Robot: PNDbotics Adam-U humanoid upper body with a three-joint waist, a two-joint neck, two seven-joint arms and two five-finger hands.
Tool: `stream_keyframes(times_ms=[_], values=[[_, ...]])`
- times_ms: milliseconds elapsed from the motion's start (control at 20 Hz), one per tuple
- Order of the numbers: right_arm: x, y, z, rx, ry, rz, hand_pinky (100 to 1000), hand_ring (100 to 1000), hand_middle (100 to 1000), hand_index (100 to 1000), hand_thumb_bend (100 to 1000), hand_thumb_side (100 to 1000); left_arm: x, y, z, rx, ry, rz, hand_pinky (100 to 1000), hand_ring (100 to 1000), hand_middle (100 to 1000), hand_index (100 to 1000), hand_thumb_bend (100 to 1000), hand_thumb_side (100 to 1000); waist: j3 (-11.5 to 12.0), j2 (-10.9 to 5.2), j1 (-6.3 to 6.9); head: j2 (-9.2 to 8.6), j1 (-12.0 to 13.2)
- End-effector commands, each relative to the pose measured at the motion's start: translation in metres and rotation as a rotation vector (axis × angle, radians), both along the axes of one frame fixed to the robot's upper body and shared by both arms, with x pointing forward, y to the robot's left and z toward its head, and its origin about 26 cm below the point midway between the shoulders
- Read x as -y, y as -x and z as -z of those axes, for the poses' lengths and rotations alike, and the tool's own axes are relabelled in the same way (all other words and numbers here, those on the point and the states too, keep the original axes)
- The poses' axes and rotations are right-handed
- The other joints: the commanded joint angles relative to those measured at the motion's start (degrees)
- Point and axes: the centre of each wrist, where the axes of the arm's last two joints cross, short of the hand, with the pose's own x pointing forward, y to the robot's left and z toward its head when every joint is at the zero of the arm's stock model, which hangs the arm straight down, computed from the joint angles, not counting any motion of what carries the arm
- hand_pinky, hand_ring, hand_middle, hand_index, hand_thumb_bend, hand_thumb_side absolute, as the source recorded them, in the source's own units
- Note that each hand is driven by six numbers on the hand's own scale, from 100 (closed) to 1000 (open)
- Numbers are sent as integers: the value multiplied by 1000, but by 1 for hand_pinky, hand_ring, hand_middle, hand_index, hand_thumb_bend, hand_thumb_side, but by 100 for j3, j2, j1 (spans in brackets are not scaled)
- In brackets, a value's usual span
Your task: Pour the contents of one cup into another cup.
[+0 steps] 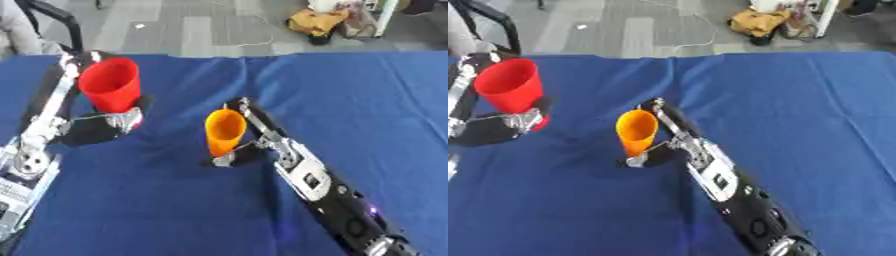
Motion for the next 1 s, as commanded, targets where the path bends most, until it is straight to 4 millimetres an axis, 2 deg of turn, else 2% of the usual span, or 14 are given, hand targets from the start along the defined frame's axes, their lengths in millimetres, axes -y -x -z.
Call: stream_keyframes(times_ms=[50, 550, 1000], values=[[-5, 3, -13, 27, 9, -57, 508, 305, 179, 431, 739, 147, -4, 0, -15, 50, -83, 1, 211, 302, 427, 697, 263, 273, -22, -123, -5, -61, 16], [-31, 16, -15, 24, 69, -227, 511, 307, 180, 434, 734, 141, 1, -11, -28, 136, -298, -23, 200, 294, 414, 699, 276, 256, -109, -178, -68, -71, 58], [-53, 27, -30, 38, 71, -347, 513, 309, 183, 436, 726, 133, 11, -20, -32, 207, -474, -47, 176, 273, 389, 699, 288, 238, -140, -192, -63, -73, 48]])
